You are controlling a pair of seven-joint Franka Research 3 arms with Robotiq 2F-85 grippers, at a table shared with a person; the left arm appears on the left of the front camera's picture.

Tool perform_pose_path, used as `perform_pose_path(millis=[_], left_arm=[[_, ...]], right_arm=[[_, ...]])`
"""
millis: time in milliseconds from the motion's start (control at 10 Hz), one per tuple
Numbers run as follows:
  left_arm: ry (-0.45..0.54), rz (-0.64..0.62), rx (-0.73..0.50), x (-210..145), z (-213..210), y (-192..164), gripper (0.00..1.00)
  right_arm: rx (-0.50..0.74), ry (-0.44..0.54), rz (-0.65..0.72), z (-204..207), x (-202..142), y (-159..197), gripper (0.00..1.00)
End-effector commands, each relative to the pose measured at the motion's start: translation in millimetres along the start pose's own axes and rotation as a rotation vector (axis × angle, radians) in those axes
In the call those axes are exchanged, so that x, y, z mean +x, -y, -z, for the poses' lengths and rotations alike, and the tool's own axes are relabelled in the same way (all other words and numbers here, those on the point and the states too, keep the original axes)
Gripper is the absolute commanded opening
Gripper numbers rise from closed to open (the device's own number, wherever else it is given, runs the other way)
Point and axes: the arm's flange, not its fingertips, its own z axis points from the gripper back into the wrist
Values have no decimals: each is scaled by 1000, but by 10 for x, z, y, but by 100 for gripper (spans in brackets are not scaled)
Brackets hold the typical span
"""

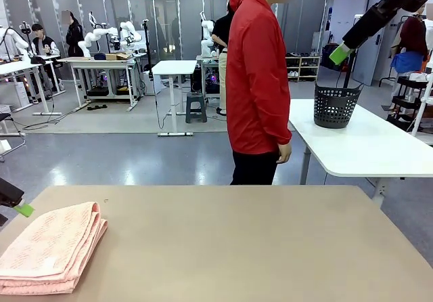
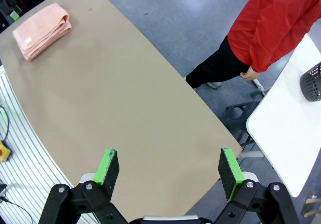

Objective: Fold the towel.
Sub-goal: Pick up the 100 cm Hotel Towel and place it on the left side of the table.

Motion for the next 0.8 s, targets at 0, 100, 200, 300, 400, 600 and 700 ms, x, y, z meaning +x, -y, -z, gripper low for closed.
perform_pose_path(millis=[0, 100, 200, 300, 400, 600, 700], left_arm=[[-4, 15, 11, 3, 12, -21, 100], [-4, 15, 11, 3, 12, -21, 100], [-4, 15, 11, 3, 12, -21, 100], [-4, 15, 11, 3, 12, -21, 100], [-4, 15, 11, 3, 12, -21, 100], [-4, 15, 11, 3, 12, -21, 100], [-4, 15, 11, 3, 12, -21, 100]], right_arm=[[-3, -4, 2, -4, -10, -8, 100], [-3, -4, 2, -4, -10, -8, 100], [-3, -4, 2, -4, -10, -8, 100], [-3, -4, 2, -4, -10, -8, 100], [-3, -4, 2, -4, -10, -8, 100], [-3, -4, 2, -4, -10, -8, 100], [-3, -4, 2, -4, -10, -8, 100]])
